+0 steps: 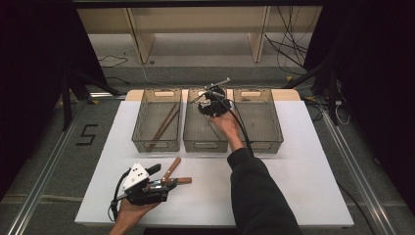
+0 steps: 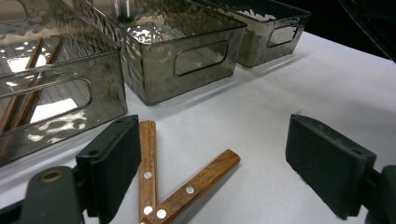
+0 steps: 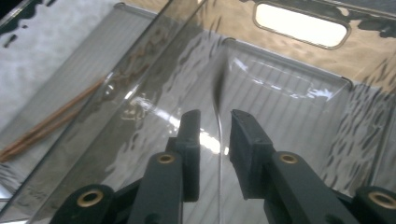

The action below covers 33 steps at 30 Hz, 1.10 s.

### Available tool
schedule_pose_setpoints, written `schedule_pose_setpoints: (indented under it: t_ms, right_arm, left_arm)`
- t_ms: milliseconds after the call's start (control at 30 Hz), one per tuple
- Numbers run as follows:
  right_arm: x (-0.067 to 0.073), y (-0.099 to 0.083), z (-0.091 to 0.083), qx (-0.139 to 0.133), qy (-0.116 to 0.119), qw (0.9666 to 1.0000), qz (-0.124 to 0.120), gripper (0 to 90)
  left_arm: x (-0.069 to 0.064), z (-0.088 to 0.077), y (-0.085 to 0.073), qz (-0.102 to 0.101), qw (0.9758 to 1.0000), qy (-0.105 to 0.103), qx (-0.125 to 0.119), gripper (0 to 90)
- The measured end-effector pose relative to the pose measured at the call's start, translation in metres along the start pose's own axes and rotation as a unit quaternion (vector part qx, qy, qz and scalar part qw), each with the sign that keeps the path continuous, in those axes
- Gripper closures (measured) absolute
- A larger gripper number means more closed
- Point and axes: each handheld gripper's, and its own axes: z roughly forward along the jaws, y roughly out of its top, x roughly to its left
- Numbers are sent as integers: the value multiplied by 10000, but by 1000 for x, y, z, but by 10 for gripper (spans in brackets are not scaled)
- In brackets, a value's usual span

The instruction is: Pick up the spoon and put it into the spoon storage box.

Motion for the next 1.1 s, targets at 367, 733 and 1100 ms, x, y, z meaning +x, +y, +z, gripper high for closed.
schedule_pose_setpoints:
  t_ms: [367, 733, 1100]
  right_arm:
    - [5, -2, -22, -232, 408, 9987, -208, 461]
    - [30, -29, -71, -762, 1128, 9871, -842, 350]
    - [36, -77, -106, -898, 1443, 9785, -1170, 333]
  left_arm:
    - [1, 0, 0, -13, 10000, 8, 8, 180]
    - [4, -1, -1, -53, 10000, 65, 21, 179]
    - [14, -4, 0, -146, 9996, 233, 0, 179]
